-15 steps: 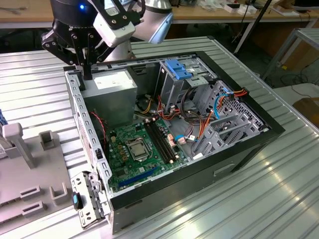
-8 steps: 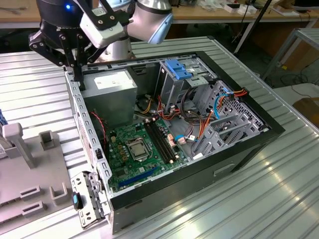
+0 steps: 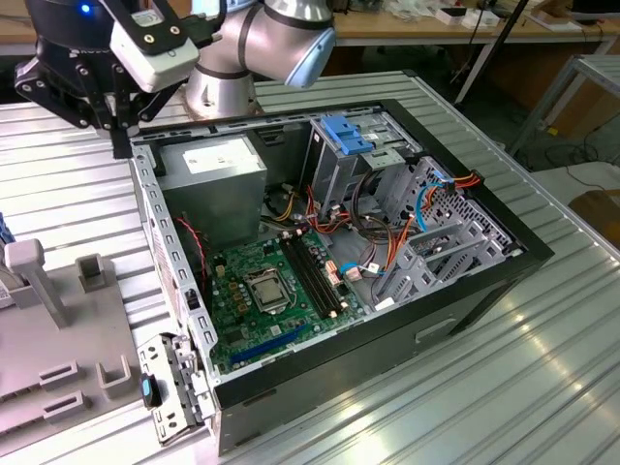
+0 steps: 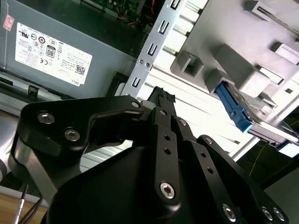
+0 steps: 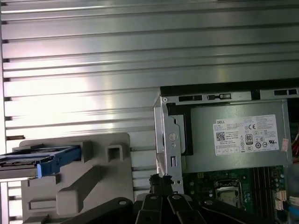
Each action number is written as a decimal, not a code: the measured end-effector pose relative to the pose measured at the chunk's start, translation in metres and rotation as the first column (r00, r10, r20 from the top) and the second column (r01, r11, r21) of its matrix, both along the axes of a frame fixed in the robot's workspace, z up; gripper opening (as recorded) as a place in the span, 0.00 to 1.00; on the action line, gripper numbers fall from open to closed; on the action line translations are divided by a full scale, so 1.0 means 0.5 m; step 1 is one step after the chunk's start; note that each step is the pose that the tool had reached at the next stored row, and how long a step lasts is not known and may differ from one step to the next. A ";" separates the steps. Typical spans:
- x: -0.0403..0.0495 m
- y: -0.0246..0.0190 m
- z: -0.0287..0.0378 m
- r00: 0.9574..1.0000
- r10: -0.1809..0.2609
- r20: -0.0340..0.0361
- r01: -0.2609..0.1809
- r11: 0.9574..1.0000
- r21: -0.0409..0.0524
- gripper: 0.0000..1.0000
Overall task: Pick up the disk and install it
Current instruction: 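Reach for the disk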
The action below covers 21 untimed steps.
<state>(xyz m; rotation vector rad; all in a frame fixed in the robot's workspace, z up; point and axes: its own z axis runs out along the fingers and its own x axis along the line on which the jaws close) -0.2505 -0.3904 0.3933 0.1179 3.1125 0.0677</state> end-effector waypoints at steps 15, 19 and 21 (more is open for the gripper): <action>-0.061 0.0090 0.000 1.000 0.000 0.000 0.000 1.000 0.000 0.11; -0.083 0.0102 0.000 1.000 0.000 0.000 0.000 1.000 0.000 0.11; -0.096 0.0108 0.000 1.000 0.000 0.000 0.000 1.000 0.000 0.11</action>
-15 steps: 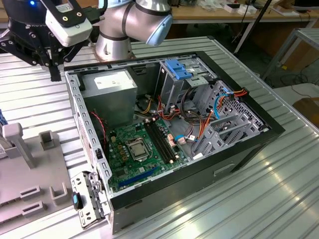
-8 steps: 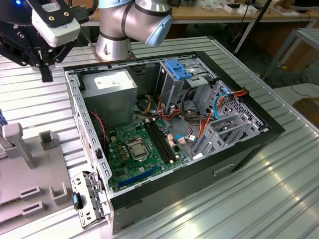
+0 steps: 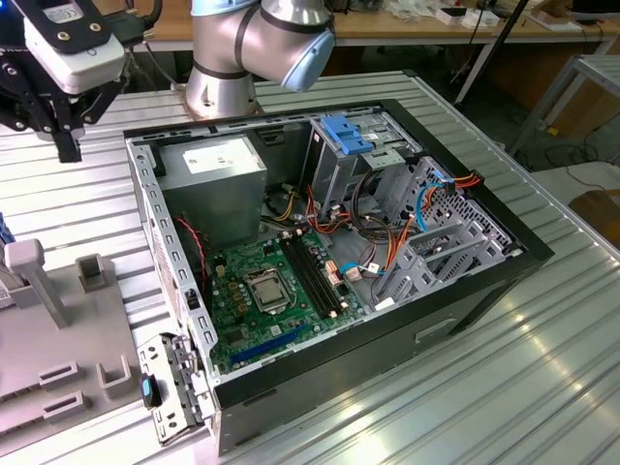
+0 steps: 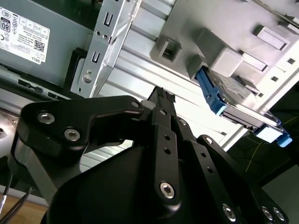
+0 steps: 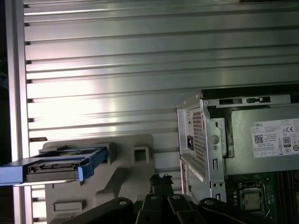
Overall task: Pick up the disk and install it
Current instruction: 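Reach for the disk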
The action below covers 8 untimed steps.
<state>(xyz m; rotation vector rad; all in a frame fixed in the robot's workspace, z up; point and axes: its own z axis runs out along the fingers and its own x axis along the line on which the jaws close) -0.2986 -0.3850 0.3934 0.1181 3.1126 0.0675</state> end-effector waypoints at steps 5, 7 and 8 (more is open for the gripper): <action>-0.027 0.0003 0.000 1.000 0.008 0.000 -0.008 1.000 0.000 0.11; -0.032 0.0003 0.000 1.000 0.015 0.000 -0.015 1.000 0.000 0.11; -0.035 0.0004 0.000 1.000 0.019 0.000 -0.019 1.000 0.000 0.11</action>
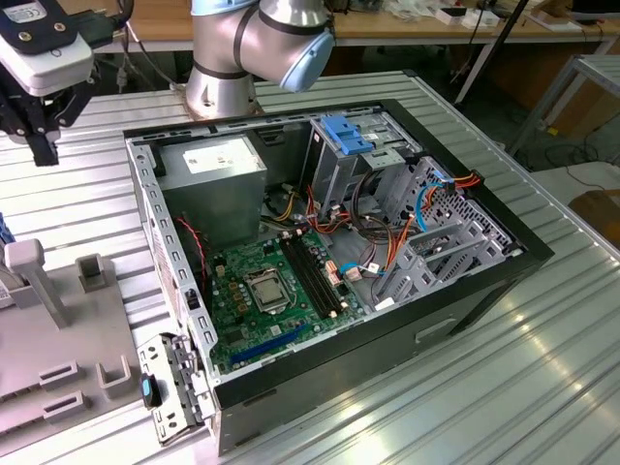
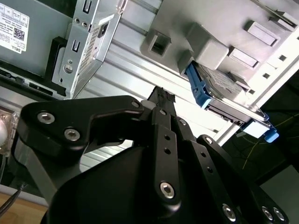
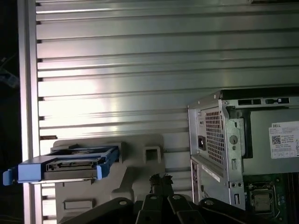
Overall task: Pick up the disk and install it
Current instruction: 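Reach for the disk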
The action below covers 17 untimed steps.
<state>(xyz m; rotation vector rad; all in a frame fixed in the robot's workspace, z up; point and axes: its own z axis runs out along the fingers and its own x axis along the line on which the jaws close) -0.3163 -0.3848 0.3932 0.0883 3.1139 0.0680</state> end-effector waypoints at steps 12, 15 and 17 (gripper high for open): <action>-0.053 0.0015 0.000 0.999 0.041 0.000 -0.041 0.999 0.000 0.11; -0.062 0.0028 0.000 0.998 0.063 0.000 -0.063 0.998 0.000 0.11; -0.083 0.0062 0.000 0.998 0.064 0.000 -0.064 0.998 0.000 0.11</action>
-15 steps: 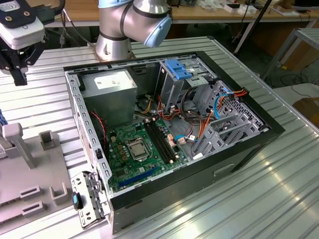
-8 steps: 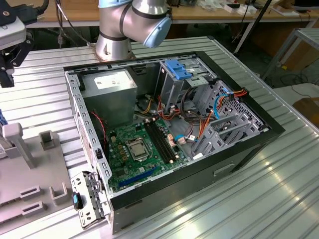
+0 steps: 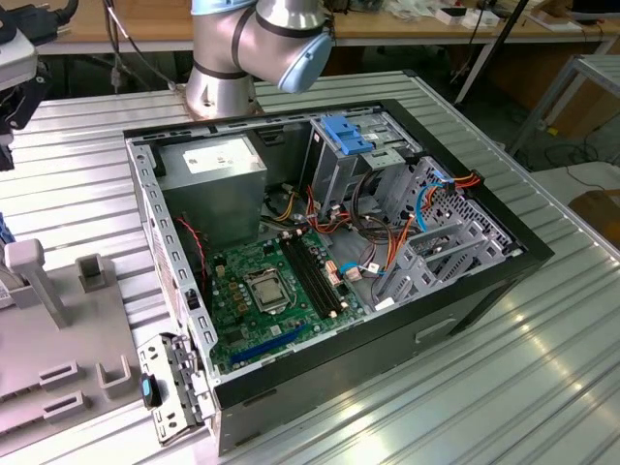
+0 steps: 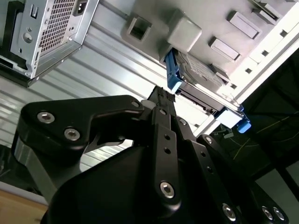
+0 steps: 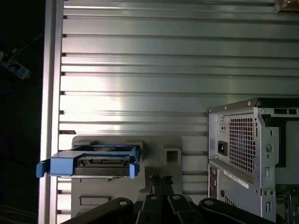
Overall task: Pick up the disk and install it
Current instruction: 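Reach for the disk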
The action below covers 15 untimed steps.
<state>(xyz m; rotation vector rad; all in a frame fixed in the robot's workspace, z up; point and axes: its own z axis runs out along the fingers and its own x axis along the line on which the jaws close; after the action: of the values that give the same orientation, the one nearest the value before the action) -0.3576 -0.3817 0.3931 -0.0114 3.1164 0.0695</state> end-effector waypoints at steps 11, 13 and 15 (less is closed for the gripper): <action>-0.107 0.0035 0.000 1.000 0.000 0.000 0.000 1.000 0.000 0.11; -0.122 0.0034 0.000 1.000 0.000 0.000 0.000 1.000 0.000 0.11; -0.122 0.0034 0.000 1.000 0.000 0.000 0.000 1.000 0.000 0.11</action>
<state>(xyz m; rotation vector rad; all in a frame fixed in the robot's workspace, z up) -0.4188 -0.3801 0.3932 -0.0118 3.1166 0.0693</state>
